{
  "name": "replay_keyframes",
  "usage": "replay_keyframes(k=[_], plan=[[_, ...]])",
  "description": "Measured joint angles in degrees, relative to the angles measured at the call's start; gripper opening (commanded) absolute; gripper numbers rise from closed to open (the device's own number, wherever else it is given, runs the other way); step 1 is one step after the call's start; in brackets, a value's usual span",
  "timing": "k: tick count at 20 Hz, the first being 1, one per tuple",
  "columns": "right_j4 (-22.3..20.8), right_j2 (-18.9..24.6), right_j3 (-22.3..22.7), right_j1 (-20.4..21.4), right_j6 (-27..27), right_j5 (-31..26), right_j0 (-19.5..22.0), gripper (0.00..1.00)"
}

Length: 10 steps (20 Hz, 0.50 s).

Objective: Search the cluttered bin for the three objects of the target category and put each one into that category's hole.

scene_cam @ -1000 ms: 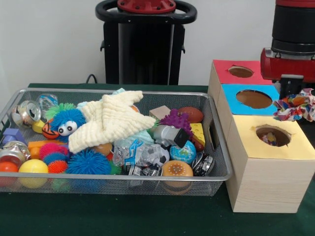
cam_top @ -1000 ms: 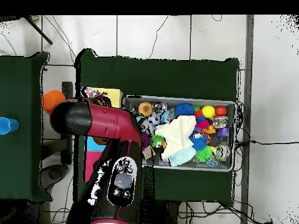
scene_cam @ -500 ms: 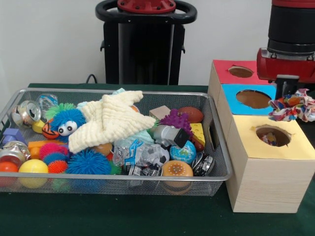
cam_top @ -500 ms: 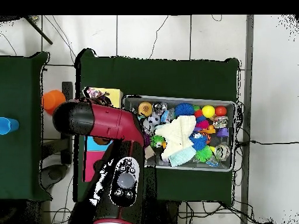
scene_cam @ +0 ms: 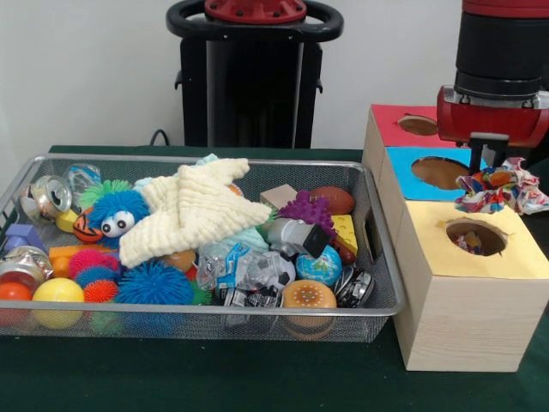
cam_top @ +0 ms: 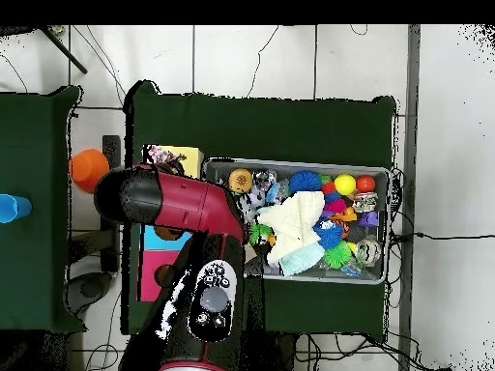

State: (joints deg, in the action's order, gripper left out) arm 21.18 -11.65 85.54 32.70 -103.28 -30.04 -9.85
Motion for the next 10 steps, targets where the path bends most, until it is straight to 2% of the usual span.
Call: replay_keyframes(k=[10], plan=[[0.0,-0.3,0.0,-1.4,0.0,0.0,-0.3,0.0]])
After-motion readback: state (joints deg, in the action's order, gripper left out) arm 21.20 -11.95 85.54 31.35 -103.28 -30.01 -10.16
